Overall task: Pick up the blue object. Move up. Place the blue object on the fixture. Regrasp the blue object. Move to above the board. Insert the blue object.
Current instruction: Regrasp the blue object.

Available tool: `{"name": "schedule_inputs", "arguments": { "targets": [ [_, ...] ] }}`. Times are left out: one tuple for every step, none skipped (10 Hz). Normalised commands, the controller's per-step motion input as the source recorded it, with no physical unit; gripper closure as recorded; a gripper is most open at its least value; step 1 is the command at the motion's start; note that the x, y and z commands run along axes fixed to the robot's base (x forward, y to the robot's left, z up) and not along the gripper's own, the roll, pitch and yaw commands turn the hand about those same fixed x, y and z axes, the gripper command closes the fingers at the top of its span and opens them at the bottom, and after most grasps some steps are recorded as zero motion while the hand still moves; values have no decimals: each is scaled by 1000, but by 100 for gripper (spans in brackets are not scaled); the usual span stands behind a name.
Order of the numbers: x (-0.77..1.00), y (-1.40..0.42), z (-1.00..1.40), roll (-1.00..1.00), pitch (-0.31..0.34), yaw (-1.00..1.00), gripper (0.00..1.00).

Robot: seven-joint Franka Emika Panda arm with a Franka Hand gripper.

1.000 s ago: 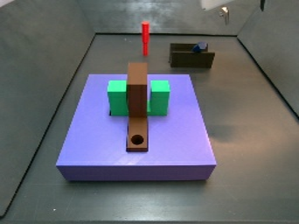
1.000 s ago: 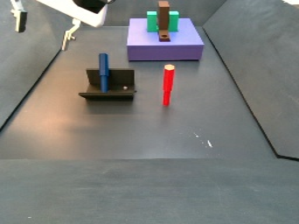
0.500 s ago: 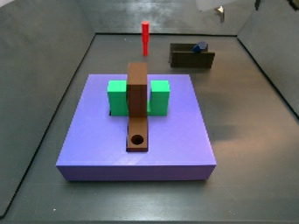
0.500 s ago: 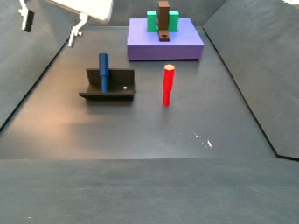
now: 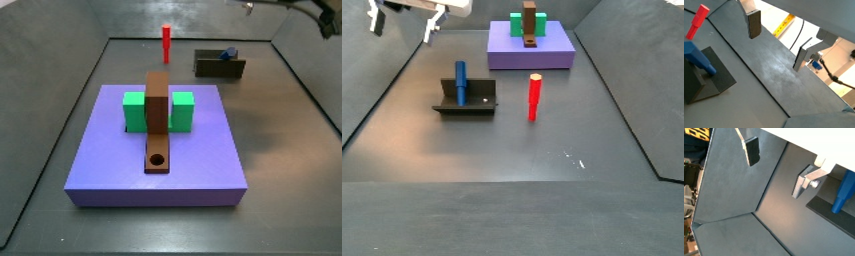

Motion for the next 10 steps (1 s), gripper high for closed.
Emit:
{"name": "schedule_inputs", "arguments": {
  "targets": [
    [-334,-14,-294,200,-83,114,0],
    [-417,-43,-346,371,-34,123,0],
    [-440,-49,-323,531,0,151,0],
    [-377,-94,-311,551,0,140,0],
    [-306,-149,-311,454,0,114,0],
    [-229,-163,-300,363,0,83,0],
    [-34,-183,-254,257,0,80,0],
    [17,-140,-169,74,-6,117,0],
    [0,-100,-220,74,-23,123,0],
    [-129,-66,-291,171,0,123,0]
  ]
}}
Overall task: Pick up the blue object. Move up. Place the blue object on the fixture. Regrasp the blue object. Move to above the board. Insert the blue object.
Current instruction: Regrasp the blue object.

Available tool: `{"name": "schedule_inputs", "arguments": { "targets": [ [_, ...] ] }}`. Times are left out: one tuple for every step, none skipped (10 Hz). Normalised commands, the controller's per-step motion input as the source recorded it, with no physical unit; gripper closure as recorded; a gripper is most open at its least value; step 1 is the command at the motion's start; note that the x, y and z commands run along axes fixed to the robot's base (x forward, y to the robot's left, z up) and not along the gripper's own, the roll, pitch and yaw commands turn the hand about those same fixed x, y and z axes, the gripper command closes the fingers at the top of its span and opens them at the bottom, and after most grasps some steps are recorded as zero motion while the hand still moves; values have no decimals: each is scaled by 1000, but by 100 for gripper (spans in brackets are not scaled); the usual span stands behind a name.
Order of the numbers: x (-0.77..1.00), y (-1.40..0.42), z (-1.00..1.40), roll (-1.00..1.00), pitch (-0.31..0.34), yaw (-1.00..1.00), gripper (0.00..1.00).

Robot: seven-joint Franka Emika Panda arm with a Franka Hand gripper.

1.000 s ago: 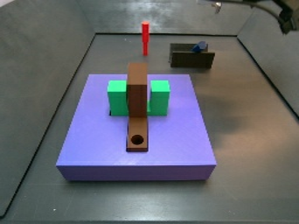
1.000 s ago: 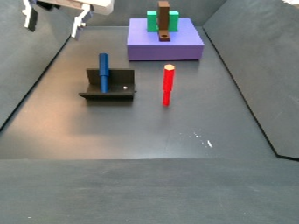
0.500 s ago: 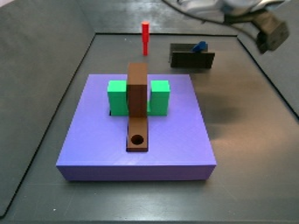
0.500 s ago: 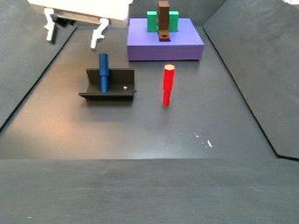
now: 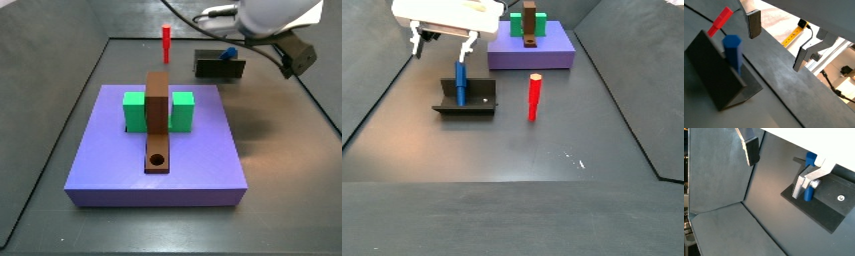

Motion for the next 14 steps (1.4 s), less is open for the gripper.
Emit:
{"name": "schedule_inputs", "arguments": {
  "targets": [
    [-260,-46,-343,183,0,123,0],
    [-249,-80,-351,166,-14,126,0],
    [-220,-106,-340,129,-9,134,0],
    [-34,-120,-46,-31,-14,249,0],
    [0,-114,-46,-251,-86,317,0],
    [0,-111,-49,-277,-74,346,0],
    [11,-100,-109,-197,-54,357,0],
    [0,-74,-149,-131,-34,366,0],
    [0,-100,-163,-94,-29,371,0],
    [20,-146,-160,-49,-14,349,0],
    [46,-183,-229,0,0,266,0],
    [111,-180,-337,271,0,200,0],
    [163,-169,-314,320,6,166,0],
    [54,-74,-129,317,0,31,0]
  ]
}}
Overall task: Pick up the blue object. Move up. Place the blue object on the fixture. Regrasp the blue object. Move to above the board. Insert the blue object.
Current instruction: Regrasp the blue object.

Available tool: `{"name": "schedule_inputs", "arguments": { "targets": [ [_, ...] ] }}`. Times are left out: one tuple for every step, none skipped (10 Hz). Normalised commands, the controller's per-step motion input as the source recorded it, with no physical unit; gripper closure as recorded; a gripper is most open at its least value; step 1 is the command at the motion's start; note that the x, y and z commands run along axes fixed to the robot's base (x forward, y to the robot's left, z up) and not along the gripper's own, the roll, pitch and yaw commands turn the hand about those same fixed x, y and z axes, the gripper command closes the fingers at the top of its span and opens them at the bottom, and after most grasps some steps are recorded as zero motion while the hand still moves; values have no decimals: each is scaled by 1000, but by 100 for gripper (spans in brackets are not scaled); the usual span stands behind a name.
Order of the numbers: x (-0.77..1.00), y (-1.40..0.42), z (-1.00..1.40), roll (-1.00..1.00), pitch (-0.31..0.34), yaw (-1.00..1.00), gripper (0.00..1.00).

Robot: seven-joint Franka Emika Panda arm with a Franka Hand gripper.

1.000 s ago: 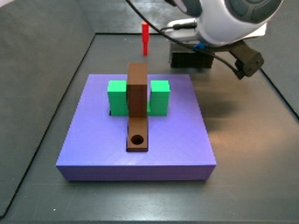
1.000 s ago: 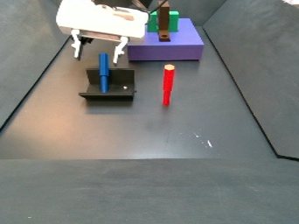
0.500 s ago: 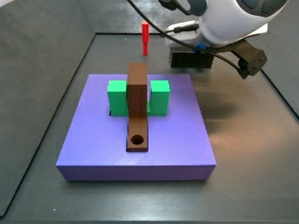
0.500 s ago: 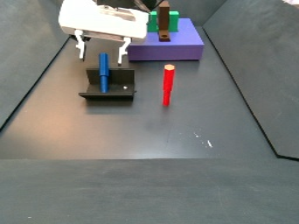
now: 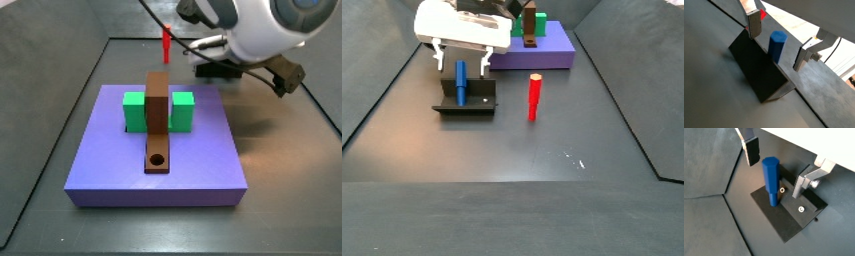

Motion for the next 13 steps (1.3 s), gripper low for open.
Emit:
{"name": "schedule_inputs", "arguments": {
  "targets": [
    [0,0,0,86,0,0,0],
    [63,0,0,206,129,0,0],
    [131,0,54,271,317,0,0],
    [177,0,69,263,371,-43,0],
    [160,0,17,237,297,-49,0],
    [126,0,0,246,251,-57,0],
    [37,0,0,171,129,-29,0],
    [0,0,0,40,0,0,0],
    [0,0,0,0,0,0,0],
    [0,0,0,0,0,0,100],
    [0,0,0,0,0,0,100],
    [0,0,0,0,0,0,100],
    [0,0,0,0,0,0,100]
  ]
}}
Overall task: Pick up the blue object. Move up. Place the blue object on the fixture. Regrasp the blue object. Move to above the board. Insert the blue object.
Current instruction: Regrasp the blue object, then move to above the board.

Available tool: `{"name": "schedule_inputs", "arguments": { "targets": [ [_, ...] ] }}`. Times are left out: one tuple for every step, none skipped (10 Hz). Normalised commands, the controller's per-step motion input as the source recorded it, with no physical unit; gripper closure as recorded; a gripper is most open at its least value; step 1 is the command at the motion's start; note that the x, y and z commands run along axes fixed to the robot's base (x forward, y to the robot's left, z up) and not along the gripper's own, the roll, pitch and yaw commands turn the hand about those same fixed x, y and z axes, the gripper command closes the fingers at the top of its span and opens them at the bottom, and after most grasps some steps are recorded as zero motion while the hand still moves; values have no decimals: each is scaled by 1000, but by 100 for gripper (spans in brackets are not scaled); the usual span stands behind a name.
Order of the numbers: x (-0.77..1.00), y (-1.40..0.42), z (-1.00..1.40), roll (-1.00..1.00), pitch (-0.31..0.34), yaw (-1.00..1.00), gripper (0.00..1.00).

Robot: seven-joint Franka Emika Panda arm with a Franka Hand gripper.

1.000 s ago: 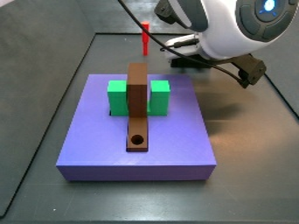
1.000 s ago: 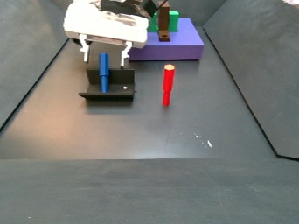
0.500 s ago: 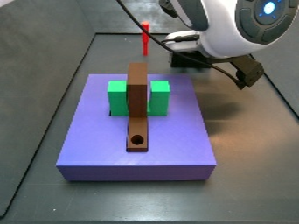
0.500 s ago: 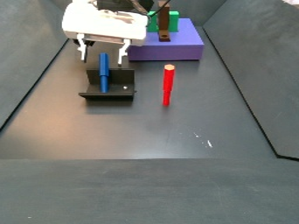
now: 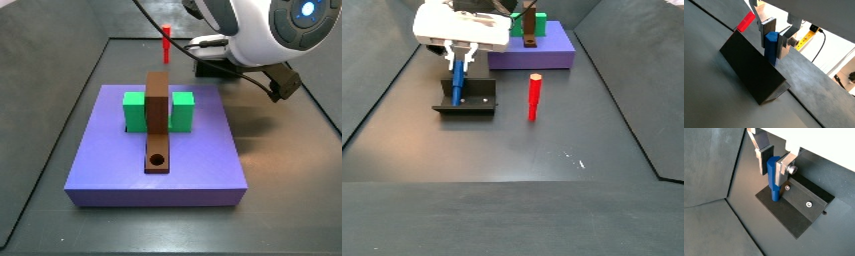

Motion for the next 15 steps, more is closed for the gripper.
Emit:
{"name": "schedule_inputs", "arguments": {
  "targets": [
    [0,0,0,0,0,0,100],
    [0,0,0,0,0,0,100],
    [0,0,0,0,0,0,100],
    [0,0,0,0,0,0,100],
    [0,0,0,0,0,0,100],
    [0,0,0,0,0,0,100],
    [0,0,0,0,0,0,100],
    [0,0,0,0,0,0,100],
    [0,0,0,0,0,0,100],
    [0,0,0,0,0,0,100],
    [0,0,0,0,0,0,100],
    [0,0,0,0,0,0,100],
    [0,0,1400,0,0,0,100],
    [4,-29,1400,-14,-2,-2,100],
    [-15,-32,1400,-40,-5,1,100]
  ]
}}
